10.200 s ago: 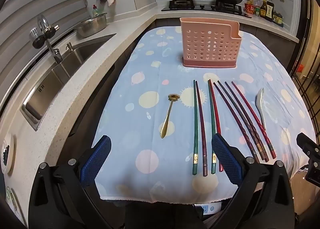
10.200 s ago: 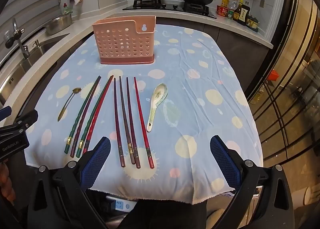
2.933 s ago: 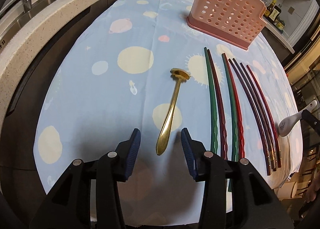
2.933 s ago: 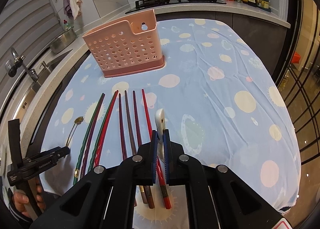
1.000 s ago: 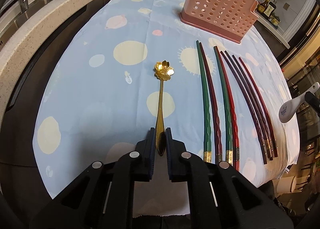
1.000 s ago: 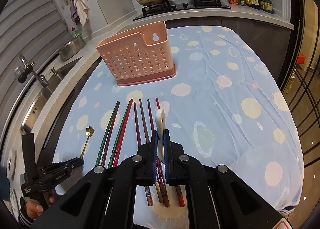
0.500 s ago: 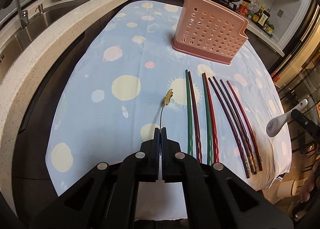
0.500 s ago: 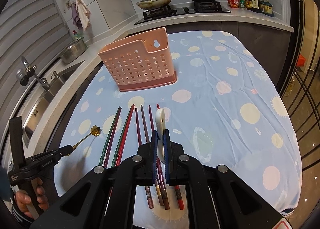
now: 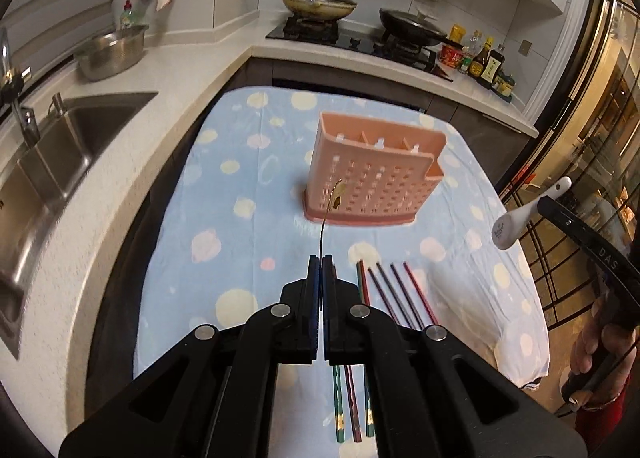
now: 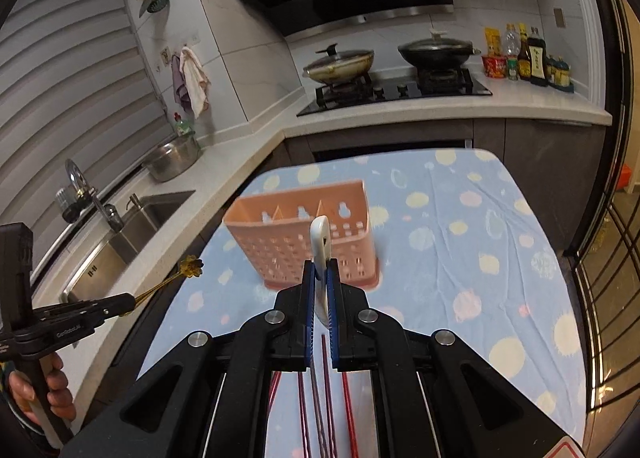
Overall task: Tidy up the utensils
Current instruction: 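Lower both spoons into the pink caddy and open both tools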
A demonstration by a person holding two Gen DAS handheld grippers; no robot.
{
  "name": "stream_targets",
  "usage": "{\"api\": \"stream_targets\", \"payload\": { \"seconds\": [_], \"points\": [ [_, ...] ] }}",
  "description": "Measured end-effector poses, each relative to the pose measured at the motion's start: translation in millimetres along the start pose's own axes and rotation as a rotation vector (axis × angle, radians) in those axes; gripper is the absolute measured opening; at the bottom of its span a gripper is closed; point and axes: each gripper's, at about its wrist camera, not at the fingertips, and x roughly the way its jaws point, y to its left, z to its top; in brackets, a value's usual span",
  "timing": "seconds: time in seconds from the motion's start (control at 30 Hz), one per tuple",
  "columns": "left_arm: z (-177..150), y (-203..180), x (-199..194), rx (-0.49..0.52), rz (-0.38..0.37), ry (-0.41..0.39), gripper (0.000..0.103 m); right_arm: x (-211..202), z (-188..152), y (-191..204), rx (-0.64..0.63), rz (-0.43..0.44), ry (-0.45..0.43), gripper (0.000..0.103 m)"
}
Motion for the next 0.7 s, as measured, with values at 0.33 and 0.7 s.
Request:
{"api": "stream_targets", "payload": {
  "seconds": [0.33, 0.7],
  "points": [
    [76.2, -28.3, 22.0, 0.096, 0.051, -0.046, 0.001, 65.4, 68.3, 2.5, 0.016, 0.051, -0.043, 0.006],
    [79.7, -23.0, 80.1, 0.07, 0.051, 0.061, 0.001, 125.6, 57.1, -5.9, 0.054, 0.031, 0.06, 0.006]
  ]
}}
